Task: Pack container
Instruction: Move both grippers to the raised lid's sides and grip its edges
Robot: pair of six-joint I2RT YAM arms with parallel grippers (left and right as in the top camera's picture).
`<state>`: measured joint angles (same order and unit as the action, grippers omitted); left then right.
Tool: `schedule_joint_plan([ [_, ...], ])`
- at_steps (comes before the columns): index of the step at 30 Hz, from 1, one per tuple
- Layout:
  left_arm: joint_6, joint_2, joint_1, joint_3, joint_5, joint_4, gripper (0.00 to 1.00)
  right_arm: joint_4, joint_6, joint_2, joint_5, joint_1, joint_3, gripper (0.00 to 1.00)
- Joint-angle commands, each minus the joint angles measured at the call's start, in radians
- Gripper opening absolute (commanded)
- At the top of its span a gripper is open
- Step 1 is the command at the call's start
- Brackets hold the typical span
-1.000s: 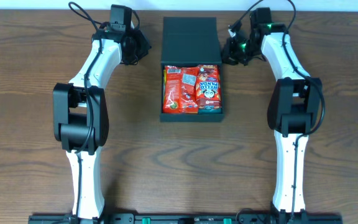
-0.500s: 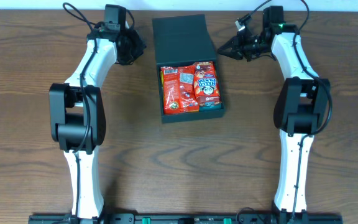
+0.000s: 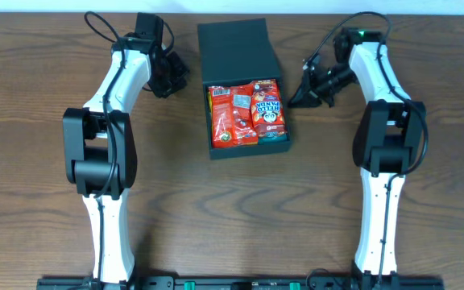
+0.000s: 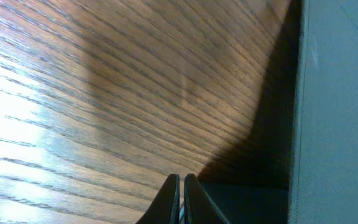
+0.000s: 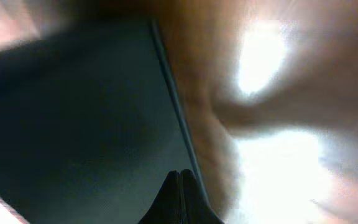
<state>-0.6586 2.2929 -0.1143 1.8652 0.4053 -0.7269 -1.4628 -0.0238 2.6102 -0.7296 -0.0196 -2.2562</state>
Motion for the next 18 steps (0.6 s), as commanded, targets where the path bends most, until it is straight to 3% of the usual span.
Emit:
schedule_joint_plan([
  [1, -0.011, 0.009, -0.017, 0.015, 0.014, -0.001, 0.06, -0.042, 0.119, -0.001, 0.045, -0.060, -0.004, 0.02],
  [18, -0.011, 0.009, -0.031, 0.015, 0.011, 0.006, 0.06, -0.101, 0.153, -0.001, -0.012, -0.124, -0.004, 0.01],
])
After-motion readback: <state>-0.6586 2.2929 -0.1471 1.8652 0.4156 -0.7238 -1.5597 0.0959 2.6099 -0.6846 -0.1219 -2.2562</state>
